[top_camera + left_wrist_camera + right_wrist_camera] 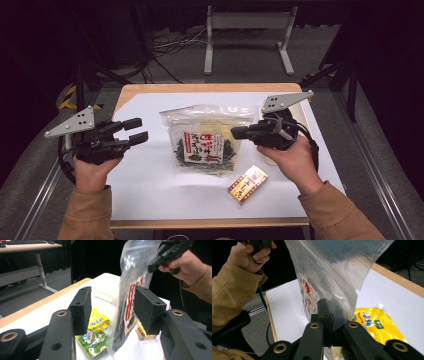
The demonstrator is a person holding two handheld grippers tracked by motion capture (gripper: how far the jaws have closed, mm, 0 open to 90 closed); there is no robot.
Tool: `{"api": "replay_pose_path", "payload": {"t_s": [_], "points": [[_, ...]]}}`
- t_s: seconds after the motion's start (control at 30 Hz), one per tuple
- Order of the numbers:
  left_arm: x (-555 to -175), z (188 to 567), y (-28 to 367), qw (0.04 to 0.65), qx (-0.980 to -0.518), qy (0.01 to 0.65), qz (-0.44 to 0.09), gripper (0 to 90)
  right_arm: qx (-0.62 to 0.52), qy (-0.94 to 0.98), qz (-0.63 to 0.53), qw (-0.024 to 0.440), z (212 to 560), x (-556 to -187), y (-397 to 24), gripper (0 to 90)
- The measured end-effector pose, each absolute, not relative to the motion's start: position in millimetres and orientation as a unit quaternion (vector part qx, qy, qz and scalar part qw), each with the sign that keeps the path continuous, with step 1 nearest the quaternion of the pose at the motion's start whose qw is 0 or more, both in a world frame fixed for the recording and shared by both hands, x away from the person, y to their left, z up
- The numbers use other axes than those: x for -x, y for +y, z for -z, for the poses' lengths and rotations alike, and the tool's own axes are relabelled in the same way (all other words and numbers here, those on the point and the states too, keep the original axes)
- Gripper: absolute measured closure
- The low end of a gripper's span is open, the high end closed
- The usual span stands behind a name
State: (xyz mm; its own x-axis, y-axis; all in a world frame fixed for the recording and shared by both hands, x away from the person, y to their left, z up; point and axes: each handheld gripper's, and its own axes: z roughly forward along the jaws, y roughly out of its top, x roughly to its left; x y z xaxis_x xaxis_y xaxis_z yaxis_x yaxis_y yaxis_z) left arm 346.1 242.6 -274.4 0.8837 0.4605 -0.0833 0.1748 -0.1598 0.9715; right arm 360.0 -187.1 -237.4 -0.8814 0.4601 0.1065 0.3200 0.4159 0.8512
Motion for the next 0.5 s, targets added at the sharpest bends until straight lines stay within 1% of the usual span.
{"api": "replay_pose_path", "payload": {"t_s": [0.2, 0.5], "points": [[-351, 279, 243, 0.605, -0.756, 0.223, -0.110, 46.3, -0.243, 0.838, -0.481, 0.089, 230, -363, -199, 89.3], [-357, 286, 240, 0.587, -0.764, 0.242, -0.114, 41.3, -0.266, 0.830, -0.478, 0.111, 214, -369, -220, 89.3]]}}
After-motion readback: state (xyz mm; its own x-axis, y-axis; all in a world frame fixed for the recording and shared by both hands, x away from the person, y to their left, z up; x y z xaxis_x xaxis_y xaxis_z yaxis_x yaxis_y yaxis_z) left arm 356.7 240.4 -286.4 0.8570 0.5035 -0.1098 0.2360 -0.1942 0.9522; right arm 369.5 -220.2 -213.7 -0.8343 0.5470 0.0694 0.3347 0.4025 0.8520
